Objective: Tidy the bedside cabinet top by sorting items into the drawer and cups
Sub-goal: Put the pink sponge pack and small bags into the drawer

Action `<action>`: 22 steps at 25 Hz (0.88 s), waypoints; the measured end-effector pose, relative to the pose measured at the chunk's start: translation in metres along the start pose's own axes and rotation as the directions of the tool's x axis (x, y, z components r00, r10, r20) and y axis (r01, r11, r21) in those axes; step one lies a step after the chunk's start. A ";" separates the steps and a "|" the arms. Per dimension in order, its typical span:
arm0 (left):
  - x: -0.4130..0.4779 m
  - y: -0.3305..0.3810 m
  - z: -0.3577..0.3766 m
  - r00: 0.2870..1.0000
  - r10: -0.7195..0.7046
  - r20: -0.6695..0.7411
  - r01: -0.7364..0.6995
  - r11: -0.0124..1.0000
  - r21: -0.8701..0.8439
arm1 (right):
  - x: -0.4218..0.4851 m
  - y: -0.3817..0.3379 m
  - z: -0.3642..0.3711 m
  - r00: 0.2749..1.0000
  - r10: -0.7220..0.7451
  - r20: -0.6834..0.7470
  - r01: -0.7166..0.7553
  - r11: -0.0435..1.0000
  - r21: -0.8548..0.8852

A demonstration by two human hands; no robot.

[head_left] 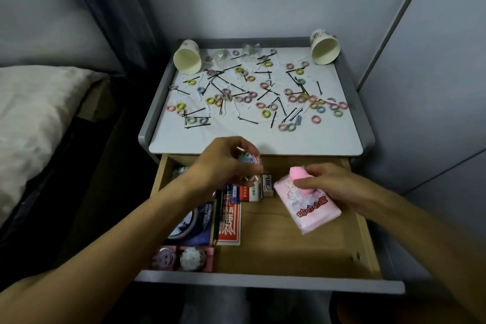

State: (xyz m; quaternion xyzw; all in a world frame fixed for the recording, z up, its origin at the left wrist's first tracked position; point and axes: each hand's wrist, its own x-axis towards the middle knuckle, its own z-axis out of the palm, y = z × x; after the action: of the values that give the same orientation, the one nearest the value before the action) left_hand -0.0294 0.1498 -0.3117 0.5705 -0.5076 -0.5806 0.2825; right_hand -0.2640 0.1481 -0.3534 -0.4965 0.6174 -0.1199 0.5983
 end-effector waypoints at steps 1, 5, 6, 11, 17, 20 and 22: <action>0.000 -0.007 0.004 0.999 -0.010 0.031 0.009 1.000 0.030 | 0.005 0.010 0.002 0.996 -0.006 -0.086 0.009 0.999 0.038; 0.008 -0.031 0.002 1.000 -0.027 0.001 0.026 0.997 0.078 | 0.033 0.048 0.014 0.958 0.023 -0.285 0.015 0.991 0.132; 0.010 -0.034 0.002 1.000 -0.017 -0.004 0.017 0.996 0.089 | 0.042 0.058 0.015 0.950 0.002 -0.313 0.015 0.999 0.052; 0.012 -0.045 0.013 0.999 0.003 0.052 -0.009 0.992 0.122 | 0.056 0.087 0.024 0.873 -0.256 -0.416 -0.068 0.779 -0.623; 0.011 -0.054 0.016 0.998 -0.003 0.057 -0.001 0.997 0.080 | 0.047 0.083 0.039 0.830 -0.558 -0.014 0.230 0.365 -0.902; 0.008 -0.054 0.018 0.997 0.000 0.071 -0.006 0.996 0.087 | 0.043 0.088 0.039 0.851 -0.525 -0.001 0.193 0.314 -0.930; 0.008 -0.056 0.018 0.997 -0.010 0.078 0.001 0.994 0.110 | 0.044 0.088 0.034 0.848 -0.527 -0.051 0.154 0.338 -0.929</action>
State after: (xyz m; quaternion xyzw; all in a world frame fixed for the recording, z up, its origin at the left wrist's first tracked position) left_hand -0.0341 0.1658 -0.3690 0.5635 -0.5479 -0.5744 0.2288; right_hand -0.2667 0.1720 -0.4551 -0.8271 0.5561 0.0199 0.0792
